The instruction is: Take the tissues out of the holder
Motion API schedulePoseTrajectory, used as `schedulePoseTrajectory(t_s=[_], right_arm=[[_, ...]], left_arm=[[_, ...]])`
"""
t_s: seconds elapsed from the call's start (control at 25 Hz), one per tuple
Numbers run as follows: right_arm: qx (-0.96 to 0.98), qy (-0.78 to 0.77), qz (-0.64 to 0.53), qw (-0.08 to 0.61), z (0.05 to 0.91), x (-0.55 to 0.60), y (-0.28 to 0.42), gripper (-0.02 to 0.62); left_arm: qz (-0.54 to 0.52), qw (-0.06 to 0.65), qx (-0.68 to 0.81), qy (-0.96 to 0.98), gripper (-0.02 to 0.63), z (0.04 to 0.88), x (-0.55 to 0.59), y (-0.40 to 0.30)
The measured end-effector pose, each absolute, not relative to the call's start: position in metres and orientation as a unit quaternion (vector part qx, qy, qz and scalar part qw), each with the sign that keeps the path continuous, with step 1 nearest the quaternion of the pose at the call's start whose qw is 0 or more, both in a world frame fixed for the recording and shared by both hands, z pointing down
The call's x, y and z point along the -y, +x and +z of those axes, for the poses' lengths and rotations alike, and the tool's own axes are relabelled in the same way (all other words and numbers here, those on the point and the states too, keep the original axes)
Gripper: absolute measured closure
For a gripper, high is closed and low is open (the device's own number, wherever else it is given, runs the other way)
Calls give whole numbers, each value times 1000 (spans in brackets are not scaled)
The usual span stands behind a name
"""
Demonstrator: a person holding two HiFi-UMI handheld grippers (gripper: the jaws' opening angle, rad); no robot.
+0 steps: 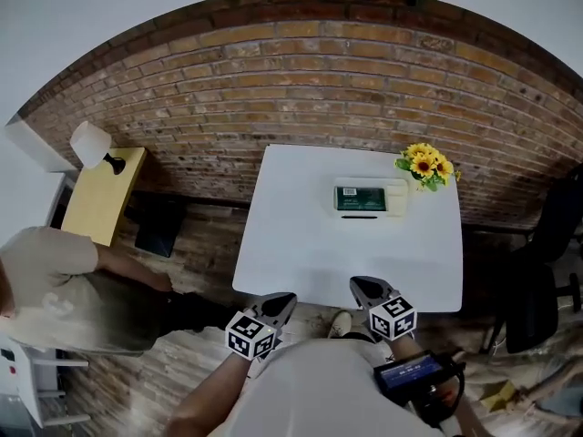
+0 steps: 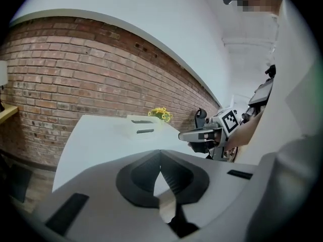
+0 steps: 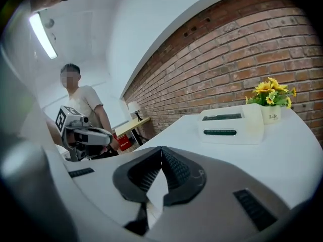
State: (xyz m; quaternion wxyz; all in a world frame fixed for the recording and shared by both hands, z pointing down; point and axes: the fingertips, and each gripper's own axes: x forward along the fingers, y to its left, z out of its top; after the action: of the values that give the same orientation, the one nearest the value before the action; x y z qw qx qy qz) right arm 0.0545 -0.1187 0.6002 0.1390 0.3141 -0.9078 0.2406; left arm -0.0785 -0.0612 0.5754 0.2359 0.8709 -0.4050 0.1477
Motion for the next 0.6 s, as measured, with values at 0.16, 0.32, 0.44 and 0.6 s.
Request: schedulePoseTrajectory(t_s=[0.16,0.32,0.44,0.6], right_arm=[[908,310,247,140,604,152,73,589],[907,309,244,151,611,174,86,589],[901,322,242,159,614,188,95,589],[895,344,221,180,617,208,100,589]], left_arm=[[157,235,415,865,598,572,90,-69],[164,247,434,851,598,578,106,-75],[165,256,432,849,598,583,114,-72],[164,252,415,859,598,583,125,-68]])
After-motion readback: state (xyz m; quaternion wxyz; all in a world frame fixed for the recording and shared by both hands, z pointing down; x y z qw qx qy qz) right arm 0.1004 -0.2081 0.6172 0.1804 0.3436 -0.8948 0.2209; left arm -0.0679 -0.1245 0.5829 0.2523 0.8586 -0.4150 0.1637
